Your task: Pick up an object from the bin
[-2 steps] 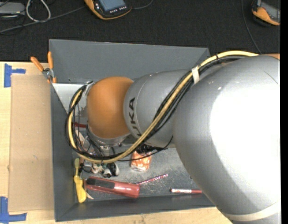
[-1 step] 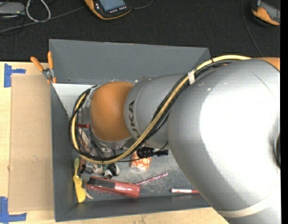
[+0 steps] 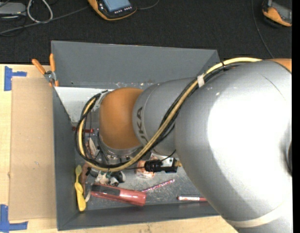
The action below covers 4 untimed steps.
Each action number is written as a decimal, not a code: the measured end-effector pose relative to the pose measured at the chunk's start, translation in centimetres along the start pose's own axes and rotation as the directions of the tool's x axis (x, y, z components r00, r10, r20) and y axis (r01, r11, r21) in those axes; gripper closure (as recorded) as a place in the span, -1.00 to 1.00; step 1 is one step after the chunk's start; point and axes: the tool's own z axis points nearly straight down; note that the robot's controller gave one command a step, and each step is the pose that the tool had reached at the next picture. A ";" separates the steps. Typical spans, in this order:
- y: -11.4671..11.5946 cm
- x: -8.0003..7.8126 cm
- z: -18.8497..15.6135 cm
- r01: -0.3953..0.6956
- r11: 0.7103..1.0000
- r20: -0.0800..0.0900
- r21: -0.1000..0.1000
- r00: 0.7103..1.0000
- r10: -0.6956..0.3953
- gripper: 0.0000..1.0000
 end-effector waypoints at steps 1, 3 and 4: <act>0.0 0.0 0.0 -0.001 1.000 0.000 0.000 1.000 0.001 1.00; -0.2 0.1 -3.2 -0.001 1.000 -0.005 0.005 1.000 0.001 1.00; -0.2 0.1 -5.2 -0.001 1.000 -0.005 0.005 1.000 0.001 1.00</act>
Offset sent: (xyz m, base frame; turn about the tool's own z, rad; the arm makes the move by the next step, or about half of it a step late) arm 0.0001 0.0000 0.0318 0.0004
